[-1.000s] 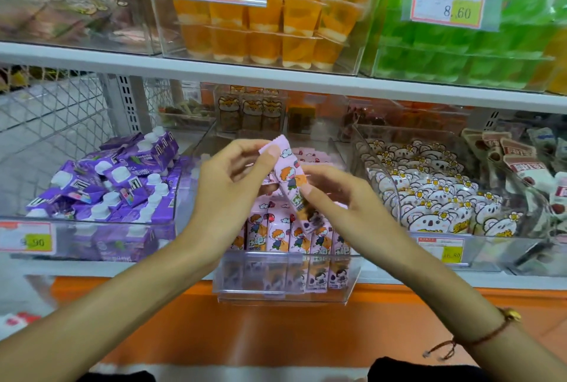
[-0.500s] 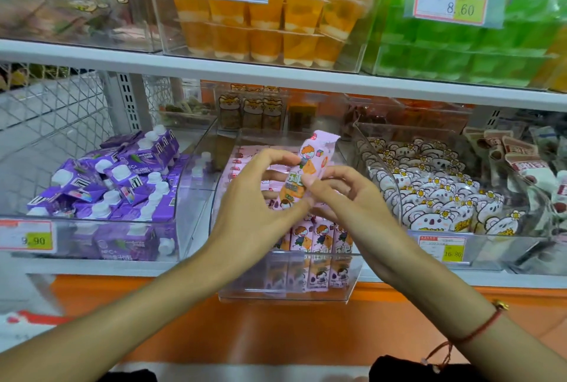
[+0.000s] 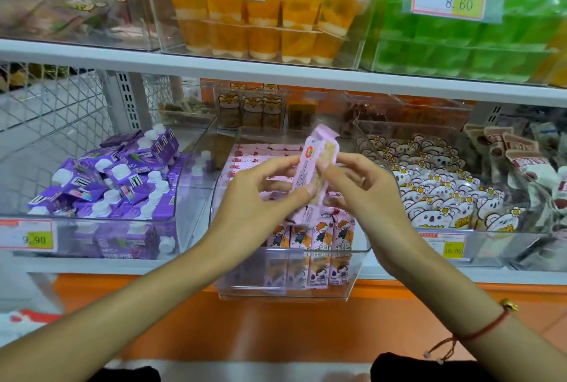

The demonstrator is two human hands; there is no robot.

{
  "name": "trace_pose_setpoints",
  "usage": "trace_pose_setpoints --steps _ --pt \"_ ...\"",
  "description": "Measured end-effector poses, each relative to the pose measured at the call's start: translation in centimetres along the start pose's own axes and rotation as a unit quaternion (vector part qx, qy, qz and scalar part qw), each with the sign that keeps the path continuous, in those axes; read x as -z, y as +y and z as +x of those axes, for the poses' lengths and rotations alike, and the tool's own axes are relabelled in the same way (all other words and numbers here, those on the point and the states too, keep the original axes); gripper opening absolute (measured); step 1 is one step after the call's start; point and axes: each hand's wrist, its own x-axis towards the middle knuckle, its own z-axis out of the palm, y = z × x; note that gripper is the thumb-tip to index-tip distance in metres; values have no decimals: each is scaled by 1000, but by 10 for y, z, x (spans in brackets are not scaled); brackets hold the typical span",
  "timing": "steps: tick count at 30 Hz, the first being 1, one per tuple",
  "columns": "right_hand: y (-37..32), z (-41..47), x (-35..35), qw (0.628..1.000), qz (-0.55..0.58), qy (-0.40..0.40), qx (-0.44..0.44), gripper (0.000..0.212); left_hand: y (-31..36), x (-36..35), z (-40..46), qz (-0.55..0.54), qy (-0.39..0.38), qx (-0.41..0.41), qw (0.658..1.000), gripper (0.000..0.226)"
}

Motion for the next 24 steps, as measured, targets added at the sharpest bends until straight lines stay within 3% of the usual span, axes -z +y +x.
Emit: trace_pose_setpoints --steps 4,9,13,16,19,24 --pt "-1 2 4 998 7 -15 -52 25 10 5 2 -132 -71 212 966 37" --pt "1 2 3 997 16 -18 -69 30 13 4 4 -229 -75 302 922 36" --pt "0 3 4 998 17 -19 -65 29 11 4 5 -236 -77 303 920 29" --pt "1 3 5 998 5 -21 -54 30 11 5 5 -210 -89 284 931 36" --pt "2 2 6 999 -5 -29 -23 30 10 8 5 -131 -96 224 961 46" --pt "4 1 10 992 -50 -75 88 34 6 14 9 -47 -84 95 991 43"
